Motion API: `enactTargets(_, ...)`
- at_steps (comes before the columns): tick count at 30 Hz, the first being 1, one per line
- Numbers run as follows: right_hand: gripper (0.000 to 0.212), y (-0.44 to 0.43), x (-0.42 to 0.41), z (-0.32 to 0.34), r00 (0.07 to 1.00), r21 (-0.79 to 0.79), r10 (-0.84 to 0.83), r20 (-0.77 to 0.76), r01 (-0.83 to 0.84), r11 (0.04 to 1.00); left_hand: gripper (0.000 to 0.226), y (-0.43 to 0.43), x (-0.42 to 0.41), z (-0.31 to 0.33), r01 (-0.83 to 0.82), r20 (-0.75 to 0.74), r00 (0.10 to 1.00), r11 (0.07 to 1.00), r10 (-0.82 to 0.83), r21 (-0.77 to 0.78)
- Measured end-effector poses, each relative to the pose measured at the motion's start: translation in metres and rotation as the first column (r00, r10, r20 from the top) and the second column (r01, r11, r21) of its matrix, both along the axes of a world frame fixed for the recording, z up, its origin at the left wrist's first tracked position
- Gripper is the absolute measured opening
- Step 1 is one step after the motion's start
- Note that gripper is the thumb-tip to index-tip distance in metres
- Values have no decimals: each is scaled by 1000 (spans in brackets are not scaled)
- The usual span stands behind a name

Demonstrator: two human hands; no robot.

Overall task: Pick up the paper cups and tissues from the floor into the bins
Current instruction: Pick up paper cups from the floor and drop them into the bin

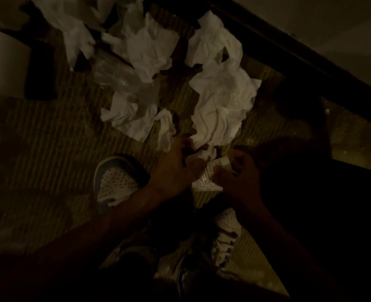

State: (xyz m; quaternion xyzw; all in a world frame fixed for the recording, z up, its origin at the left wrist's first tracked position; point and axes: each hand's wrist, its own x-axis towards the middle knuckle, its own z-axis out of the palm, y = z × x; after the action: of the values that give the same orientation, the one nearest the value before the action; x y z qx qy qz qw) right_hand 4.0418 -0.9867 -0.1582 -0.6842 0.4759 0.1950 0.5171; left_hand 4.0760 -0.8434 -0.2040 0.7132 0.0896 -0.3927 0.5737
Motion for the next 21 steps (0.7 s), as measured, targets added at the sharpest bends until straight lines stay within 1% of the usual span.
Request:
enactTargets(4,33,5,-3,-14,993,-69,91,73,-86,994,48,4,-7,-17,70,82,994,995,-75,69)
enactTargets(6,35,5,3,-25,991,-117,102,90,-91,989,52,4,0,-21,88,142,984,989,-104,118)
enactTargets(9,35,3,7,-35,981,-173,133,141,-108,979,67,1,14,-19,214,163,954,953,-252,217)
enactTargets(10,35,5,6,-36,979,-179,140,151,-112,977,66,1,16,-18,252,175,937,933,-301,256)
enactTargets(12,38,8,4,-38,977,-176,123,172,-92,980,52,2,19,-19,266,201,922,918,-332,294)
enactTargets(14,40,12,-3,-35,976,-131,68,208,-41,990,37,5,17,-18,292,253,895,911,-368,293)
enactTargets(17,33,17,-21,-30,957,28,-59,285,53,998,26,12,12,-13,350,260,876,905,-407,240)
enactTargets(19,32,16,-25,-25,955,31,-38,294,30,999,20,16,12,-8,362,270,869,905,-414,222)
enactTargets(21,34,10,-21,-23,951,13,3,311,-8,1000,18,14,15,-5,358,343,837,901,-425,243)
